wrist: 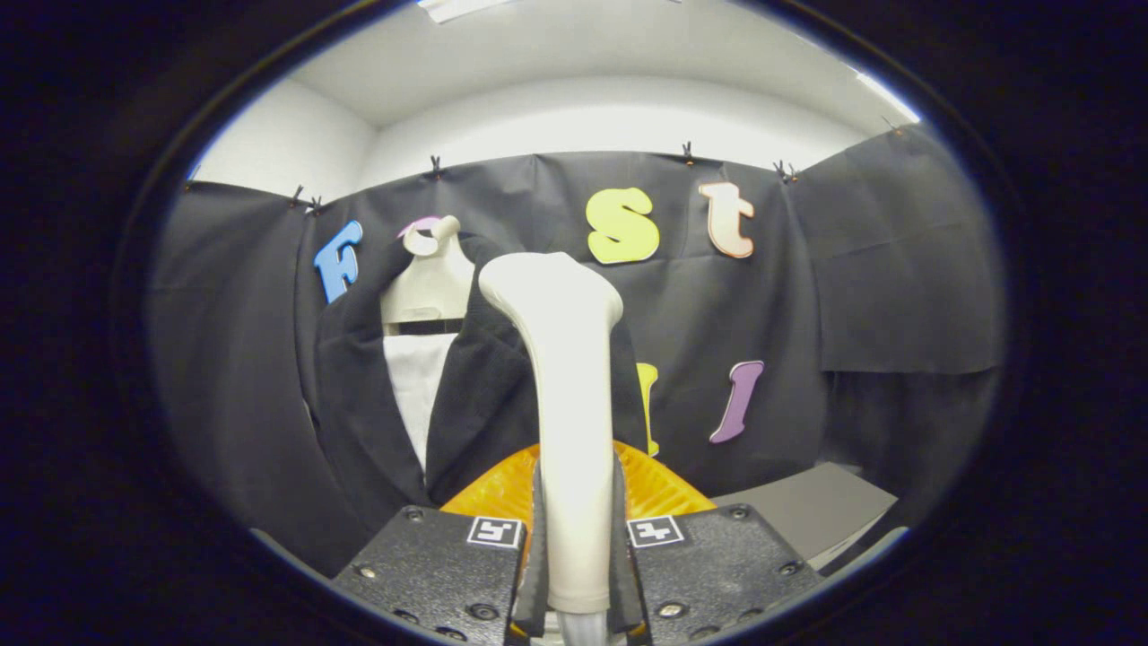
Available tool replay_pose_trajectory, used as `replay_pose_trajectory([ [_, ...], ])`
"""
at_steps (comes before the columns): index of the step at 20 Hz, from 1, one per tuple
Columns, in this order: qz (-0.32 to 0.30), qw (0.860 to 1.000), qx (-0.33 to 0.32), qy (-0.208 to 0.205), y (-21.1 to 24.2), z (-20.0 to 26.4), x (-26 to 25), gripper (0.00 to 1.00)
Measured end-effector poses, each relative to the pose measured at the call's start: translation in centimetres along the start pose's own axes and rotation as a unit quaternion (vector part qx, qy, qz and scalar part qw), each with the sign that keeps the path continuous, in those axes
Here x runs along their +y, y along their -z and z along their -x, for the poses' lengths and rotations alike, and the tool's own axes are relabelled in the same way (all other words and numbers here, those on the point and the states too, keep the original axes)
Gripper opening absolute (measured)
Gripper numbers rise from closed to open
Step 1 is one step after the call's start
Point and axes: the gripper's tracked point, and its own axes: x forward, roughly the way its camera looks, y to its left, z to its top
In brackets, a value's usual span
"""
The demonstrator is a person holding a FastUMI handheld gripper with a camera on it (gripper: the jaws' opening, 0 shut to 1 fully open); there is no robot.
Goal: Iron the clothes twice with a garment steamer, once on the left side and once on the right side.
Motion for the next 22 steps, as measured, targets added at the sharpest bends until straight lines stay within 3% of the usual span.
replay_pose_trajectory([
  [9,0.063,0.996,-0.018,0.054,0.6,-3.8,1.6,0.3],
  [22,0.104,0.993,0.022,0.049,7.8,-0.7,2.3,0.3],
])
